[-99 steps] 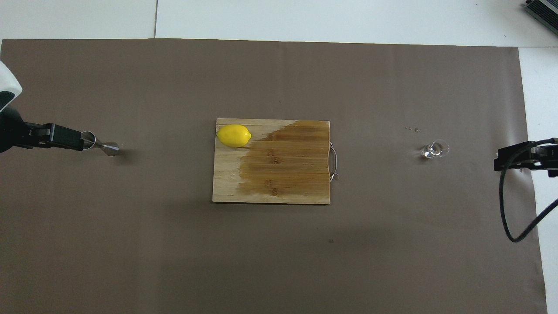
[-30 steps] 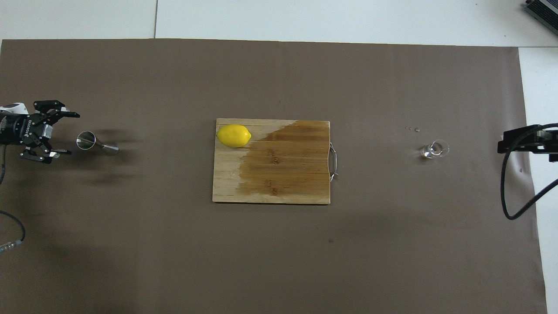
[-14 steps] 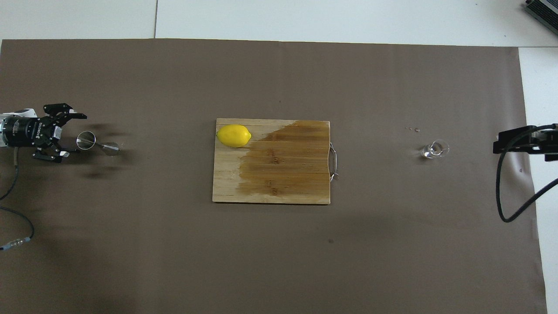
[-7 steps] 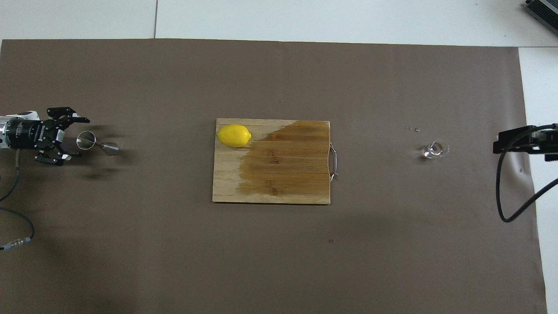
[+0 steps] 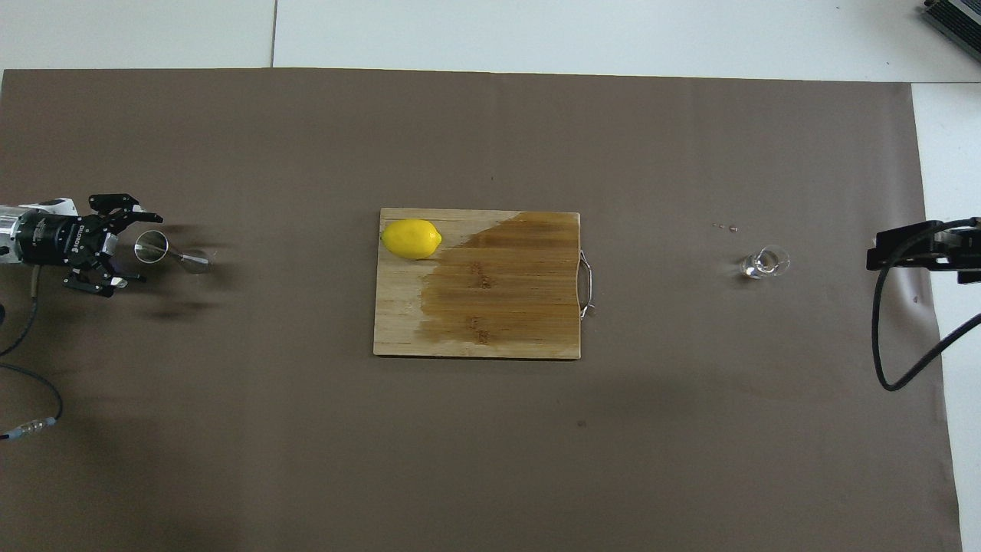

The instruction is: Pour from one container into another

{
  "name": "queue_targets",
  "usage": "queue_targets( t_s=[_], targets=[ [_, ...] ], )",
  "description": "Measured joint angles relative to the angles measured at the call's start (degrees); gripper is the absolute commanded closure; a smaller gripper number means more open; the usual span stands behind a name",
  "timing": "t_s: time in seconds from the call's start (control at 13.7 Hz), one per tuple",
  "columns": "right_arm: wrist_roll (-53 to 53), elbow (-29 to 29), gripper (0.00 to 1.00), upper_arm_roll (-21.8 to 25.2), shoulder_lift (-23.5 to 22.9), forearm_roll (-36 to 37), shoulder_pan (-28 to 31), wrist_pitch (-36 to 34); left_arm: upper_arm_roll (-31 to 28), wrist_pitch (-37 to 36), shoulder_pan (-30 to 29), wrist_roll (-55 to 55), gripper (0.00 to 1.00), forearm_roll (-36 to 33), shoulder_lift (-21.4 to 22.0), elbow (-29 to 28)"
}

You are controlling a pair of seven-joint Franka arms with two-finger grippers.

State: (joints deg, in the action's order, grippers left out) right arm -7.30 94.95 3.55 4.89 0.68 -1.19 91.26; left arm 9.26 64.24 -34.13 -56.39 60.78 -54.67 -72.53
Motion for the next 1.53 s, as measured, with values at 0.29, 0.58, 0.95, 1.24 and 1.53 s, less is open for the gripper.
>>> queue_targets(
  t_s=[0.29, 0.58, 0.95, 1.24, 1.53],
  targets=[
    [0.0, 0.0, 0.00, 0.0, 0.0, 0.0, 0.0, 0.0, 0.3, -0.1, 0.0, 0.0, 0.00, 0.0, 0.0, 0.0],
    [0.0, 0.0, 0.00, 0.0, 0.0, 0.0, 0.0, 0.0, 0.3, -0.1, 0.0, 0.0, 0.00, 0.0, -0.1, -0.1],
    [0.0, 0.0, 0.00, 0.0, 0.0, 0.0, 0.0, 0.0, 0.6, -0.1, 0.0, 0.0, 0.00, 0.0, -0.1, -0.6],
    [0.0, 0.0, 0.00, 0.0, 0.0, 0.0, 0.0, 0.0, 1.3, -0.1, -0.1, 0.0, 0.10, 0.0, -0.1, -0.6],
    [0.0, 0.0, 0.00, 0.0, 0.0, 0.0, 0.0, 0.0, 1.3, 0.0, -0.3, 0.5, 0.16, 0.0, -0.1, -0.6]
  ],
)
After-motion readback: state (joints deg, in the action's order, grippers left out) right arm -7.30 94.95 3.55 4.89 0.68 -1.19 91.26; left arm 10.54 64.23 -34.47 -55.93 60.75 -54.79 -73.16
